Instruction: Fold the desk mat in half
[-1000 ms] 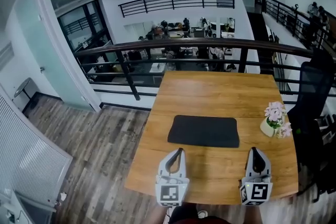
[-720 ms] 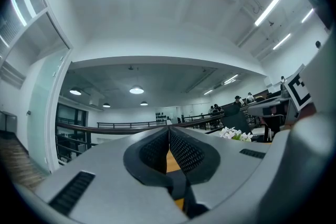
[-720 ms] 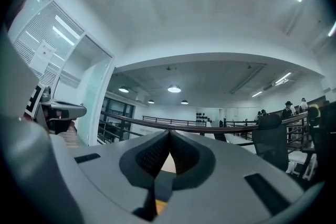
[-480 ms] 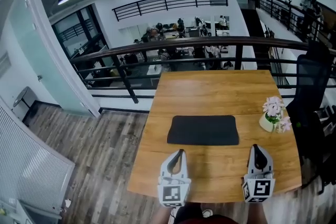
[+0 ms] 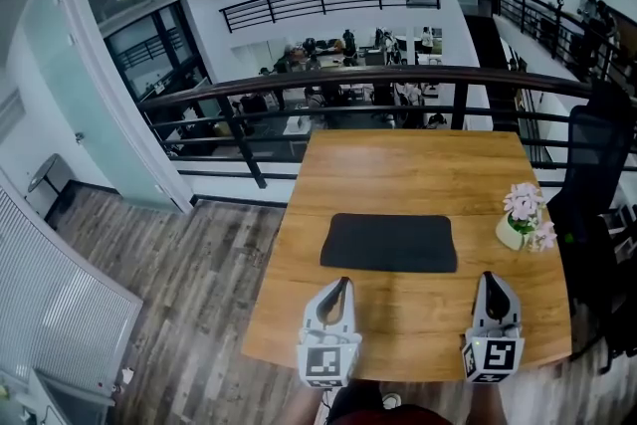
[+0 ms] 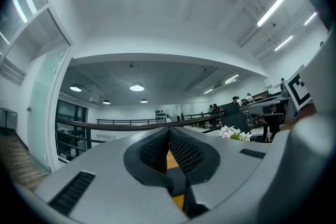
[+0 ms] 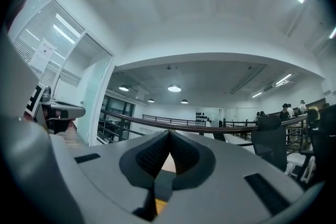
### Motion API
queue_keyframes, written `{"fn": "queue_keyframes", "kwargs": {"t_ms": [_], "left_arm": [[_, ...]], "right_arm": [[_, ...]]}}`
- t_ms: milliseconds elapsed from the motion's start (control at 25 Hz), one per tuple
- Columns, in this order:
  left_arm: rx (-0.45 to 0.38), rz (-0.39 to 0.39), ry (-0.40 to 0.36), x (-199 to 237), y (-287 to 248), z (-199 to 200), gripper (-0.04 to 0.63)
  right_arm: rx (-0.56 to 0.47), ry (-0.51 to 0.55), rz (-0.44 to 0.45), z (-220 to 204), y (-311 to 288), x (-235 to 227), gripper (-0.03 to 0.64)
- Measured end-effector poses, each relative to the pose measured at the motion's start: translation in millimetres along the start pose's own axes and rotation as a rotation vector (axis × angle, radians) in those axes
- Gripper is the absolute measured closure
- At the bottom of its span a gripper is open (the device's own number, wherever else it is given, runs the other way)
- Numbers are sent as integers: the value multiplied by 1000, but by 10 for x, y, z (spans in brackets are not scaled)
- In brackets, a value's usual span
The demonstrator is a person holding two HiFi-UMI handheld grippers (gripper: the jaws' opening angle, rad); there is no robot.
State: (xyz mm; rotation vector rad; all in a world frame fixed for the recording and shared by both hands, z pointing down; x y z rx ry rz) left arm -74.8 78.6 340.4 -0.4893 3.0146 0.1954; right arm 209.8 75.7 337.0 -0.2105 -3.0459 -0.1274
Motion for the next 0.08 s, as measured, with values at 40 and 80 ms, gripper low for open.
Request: {"fn": "queue_keyframes", "kwargs": {"t_ms": [40,80], "left_arm": [[1,-3,2,-6,-3,-2,575],[1,-6,5,-13,-5,-3,575]], "right_arm": [[-1,1,0,-1,-1,-8,606],[-1,3,1,-3,-1,-16,607]]}}
Point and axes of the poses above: the fingertips, and each gripper's own axes: y backward along the fingers, x to its left, z out of its top, the point moved 6 cm from there along y, backward along the fingers, and after that the axes turned 4 degrees about -z, right-handed, at the moved point
